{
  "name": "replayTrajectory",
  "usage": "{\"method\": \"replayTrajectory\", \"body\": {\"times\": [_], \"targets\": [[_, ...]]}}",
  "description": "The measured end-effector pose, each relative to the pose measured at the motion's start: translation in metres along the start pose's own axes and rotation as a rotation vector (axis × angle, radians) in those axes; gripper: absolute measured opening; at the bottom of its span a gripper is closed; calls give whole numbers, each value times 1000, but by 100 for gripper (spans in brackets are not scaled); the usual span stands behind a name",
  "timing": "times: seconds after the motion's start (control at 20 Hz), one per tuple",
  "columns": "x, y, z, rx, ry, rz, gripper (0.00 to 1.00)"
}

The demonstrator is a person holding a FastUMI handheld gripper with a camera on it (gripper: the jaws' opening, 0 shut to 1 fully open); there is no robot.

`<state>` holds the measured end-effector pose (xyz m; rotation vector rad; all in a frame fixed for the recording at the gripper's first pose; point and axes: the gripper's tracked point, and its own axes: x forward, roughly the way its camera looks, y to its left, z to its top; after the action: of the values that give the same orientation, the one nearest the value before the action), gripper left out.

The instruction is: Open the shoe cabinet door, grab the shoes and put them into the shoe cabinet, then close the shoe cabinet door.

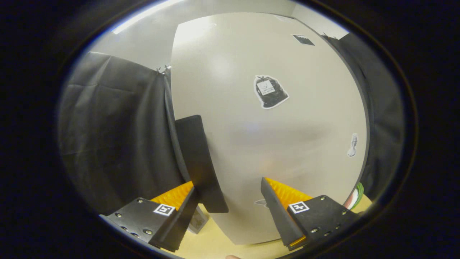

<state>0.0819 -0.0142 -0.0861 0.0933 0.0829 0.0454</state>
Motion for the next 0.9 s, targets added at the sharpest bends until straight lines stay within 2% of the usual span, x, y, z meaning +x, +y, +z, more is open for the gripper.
{"method": "replayTrajectory", "body": {"times": [0.9], "targets": [[15,-3,1,-32,-41,-40,99]]}}
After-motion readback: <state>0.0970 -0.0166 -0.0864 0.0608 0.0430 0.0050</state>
